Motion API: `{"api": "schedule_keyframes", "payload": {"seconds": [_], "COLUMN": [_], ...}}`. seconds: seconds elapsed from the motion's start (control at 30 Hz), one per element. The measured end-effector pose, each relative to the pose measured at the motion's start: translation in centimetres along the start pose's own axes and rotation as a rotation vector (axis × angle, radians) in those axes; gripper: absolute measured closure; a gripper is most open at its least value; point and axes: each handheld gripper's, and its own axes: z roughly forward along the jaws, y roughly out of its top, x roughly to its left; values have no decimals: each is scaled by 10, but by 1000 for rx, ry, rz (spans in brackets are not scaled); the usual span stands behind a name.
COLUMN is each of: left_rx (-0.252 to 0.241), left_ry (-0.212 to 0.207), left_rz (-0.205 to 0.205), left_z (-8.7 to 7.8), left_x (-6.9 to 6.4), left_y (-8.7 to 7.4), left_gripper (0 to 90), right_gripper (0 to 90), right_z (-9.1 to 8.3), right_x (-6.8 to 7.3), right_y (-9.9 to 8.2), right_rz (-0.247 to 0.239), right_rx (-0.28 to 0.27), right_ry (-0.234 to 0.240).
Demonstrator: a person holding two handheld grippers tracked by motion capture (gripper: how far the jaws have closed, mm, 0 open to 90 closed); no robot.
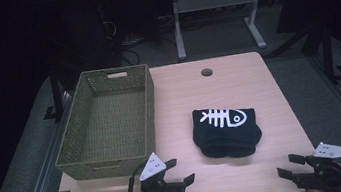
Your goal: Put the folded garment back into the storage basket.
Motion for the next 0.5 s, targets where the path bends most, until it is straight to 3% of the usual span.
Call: {"api": "schedule_keyframes", "payload": {"seconds": [0.17, 0.27, 0.5], "left_rx": [-3, 4, 12], "left_ry": [2, 2, -19], "left_rz": [5, 23, 19], "left_z": [3, 8, 23], "left_x": [-1, -2, -2], "left_y": [6, 10, 23], "left_gripper": [194, 193, 187], "right_gripper": [241, 241, 236], "right_z": [-1, -1, -1], "right_x": [0, -1, -5], "right_y": [7, 12, 31], "right_rz": [-3, -14, -21], "right_rx": [-8, -1, 16], "right_ry": [6, 4, 19]}}
